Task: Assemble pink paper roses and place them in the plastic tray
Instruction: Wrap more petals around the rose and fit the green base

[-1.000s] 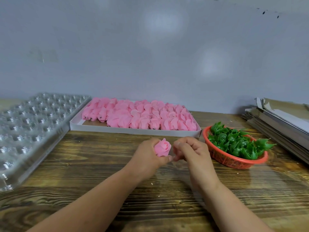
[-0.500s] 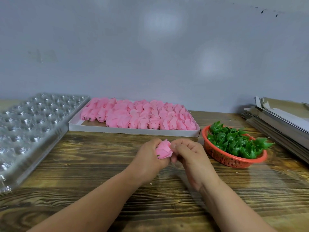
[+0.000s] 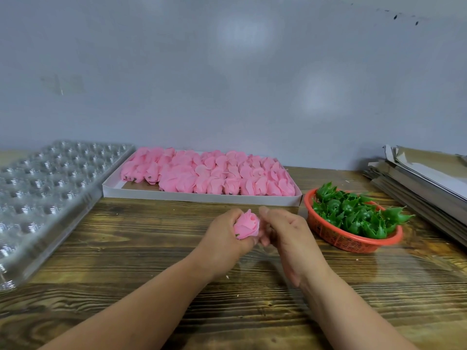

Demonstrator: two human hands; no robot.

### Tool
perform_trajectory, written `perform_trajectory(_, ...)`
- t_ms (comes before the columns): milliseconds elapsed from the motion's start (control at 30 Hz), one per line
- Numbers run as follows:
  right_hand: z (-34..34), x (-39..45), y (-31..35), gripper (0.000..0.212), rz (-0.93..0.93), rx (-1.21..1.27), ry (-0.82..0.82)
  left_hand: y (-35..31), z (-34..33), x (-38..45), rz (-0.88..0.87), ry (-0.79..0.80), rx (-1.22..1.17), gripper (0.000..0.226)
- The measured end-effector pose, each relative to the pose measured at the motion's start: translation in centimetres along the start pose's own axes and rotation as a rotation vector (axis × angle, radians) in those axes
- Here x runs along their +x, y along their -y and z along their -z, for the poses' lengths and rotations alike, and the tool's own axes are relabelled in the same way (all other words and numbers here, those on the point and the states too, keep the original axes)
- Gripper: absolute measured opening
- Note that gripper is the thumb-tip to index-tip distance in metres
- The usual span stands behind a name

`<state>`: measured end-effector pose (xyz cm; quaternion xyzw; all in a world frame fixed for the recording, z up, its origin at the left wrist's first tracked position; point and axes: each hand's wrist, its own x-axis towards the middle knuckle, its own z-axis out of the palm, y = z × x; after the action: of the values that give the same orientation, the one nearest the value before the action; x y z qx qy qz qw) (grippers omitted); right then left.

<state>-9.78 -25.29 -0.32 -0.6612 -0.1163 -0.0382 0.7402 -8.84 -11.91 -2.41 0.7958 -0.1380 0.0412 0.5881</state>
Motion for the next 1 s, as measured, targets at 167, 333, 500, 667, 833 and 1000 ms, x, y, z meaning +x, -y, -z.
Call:
perform_trajectory(167, -0.2, 0.0, 0.0, 0.024, -0.005, -0.067, -0.047, 0.3, -0.1, -0.1, -0.025, -0.029, 0.116, 0.022)
perform_trajectory(333, -0.3, 0.0, 0.0, 0.021, -0.039, -0.052, -0.067, 0.5, -0.1, 0.0, 0.025, 0.001, 0.022, 0.025)
perform_trajectory(500, -0.2, 0.1, -0.1, 0.019, -0.070, -0.047, -0.047, 0.7, 0.0, 0.0, 0.044, 0.055, -0.155, 0.026)
perform_trajectory(667, 0.1, 0.1, 0.3, 0.011, 0.097, -0.135, -0.100, 0.9, -0.1, 0.1, 0.040, 0.108, -0.136, 0.029)
perform_trajectory(833, -0.1, -0.7, 0.4, 0.024, 0.487, -0.525, -0.047, 1.1, -0.2, 0.1, 0.029, 0.046, -0.094, 0.022)
perform_trajectory(1000, -0.7, -0.9, -0.4, 0.034, 0.542, -0.737, -0.052, 1.0, -0.3, 0.1, 0.011, 0.018, -0.056, 0.017)
